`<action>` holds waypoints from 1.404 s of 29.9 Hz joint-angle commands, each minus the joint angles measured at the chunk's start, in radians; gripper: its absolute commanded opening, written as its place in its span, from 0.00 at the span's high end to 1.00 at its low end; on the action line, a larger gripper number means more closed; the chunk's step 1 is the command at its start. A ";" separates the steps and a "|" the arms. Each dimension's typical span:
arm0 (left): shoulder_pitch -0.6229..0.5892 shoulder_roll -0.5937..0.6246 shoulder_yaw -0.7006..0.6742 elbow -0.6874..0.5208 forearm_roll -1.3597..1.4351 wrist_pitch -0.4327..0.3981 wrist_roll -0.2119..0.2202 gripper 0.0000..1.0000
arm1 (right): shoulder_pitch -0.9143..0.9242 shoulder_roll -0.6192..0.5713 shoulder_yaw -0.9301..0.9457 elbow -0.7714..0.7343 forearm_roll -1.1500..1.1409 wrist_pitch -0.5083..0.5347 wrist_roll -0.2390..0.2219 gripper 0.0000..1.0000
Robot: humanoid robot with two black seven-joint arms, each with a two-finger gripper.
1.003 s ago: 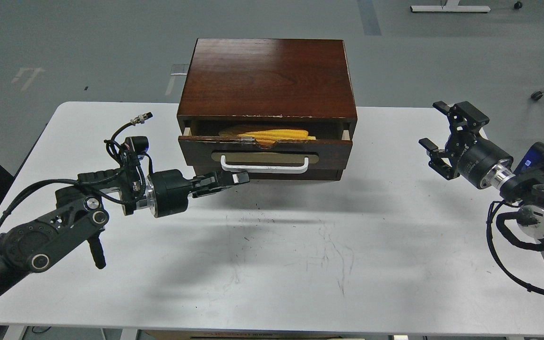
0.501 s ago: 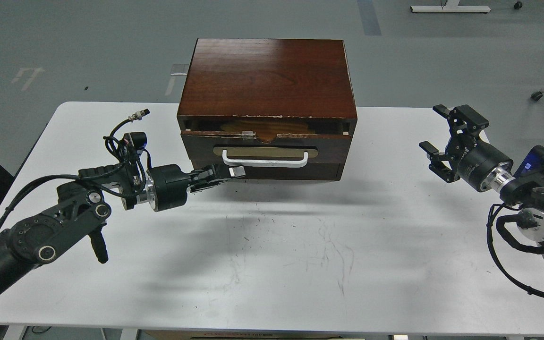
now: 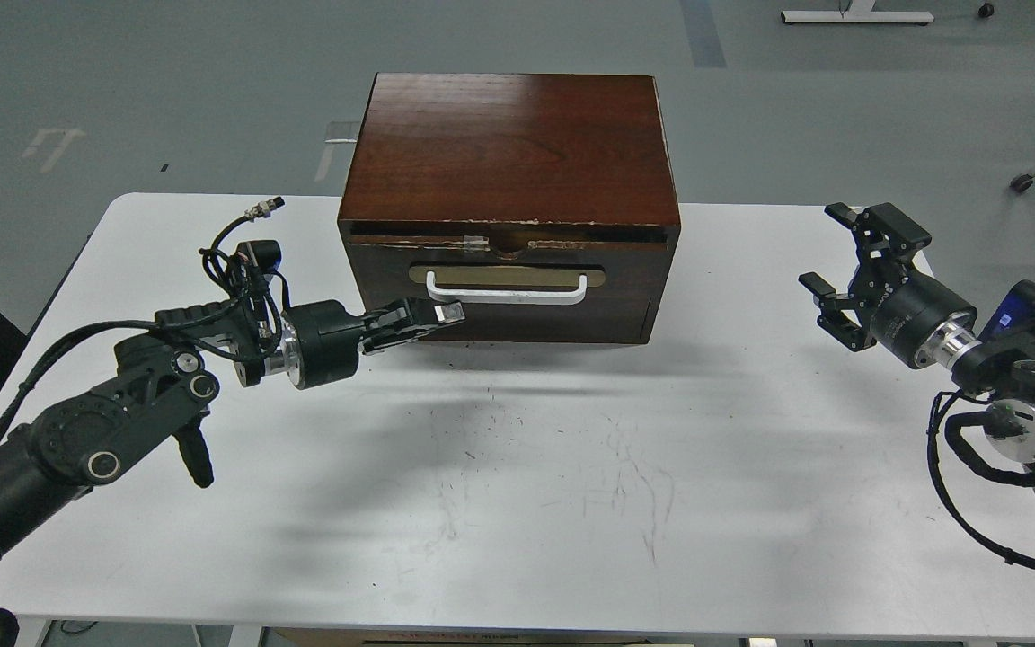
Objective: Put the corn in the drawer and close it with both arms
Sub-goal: 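Push the drawer into the cabinet with the left gripper, then hold the left gripper at the closed drawer, then pull back slightly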
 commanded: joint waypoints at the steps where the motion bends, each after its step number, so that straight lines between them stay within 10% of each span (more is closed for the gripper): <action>1: -0.009 -0.005 0.000 0.020 -0.003 -0.001 0.000 1.00 | -0.002 0.000 0.000 0.000 0.001 0.000 0.000 0.04; 25: -0.020 0.009 0.001 0.018 -0.041 -0.001 -0.005 1.00 | -0.003 -0.001 0.000 0.001 0.001 -0.002 0.000 0.04; 36: 0.108 0.226 -0.002 -0.320 -0.216 -0.001 -0.032 1.00 | -0.003 -0.008 0.008 0.008 0.001 0.000 0.000 0.04; 38: 0.128 0.259 -0.006 -0.360 -0.282 -0.001 -0.035 0.79 | -0.003 -0.008 0.009 0.008 0.003 0.000 0.000 0.04; 40: 0.172 0.319 -0.021 -0.419 -0.439 -0.001 -0.048 0.27 | -0.003 -0.010 0.009 0.008 0.003 0.000 0.000 0.04; 42: 0.181 0.340 -0.034 -0.422 -0.513 -0.001 -0.060 0.01 | -0.003 -0.010 0.009 0.008 0.004 0.000 0.000 0.04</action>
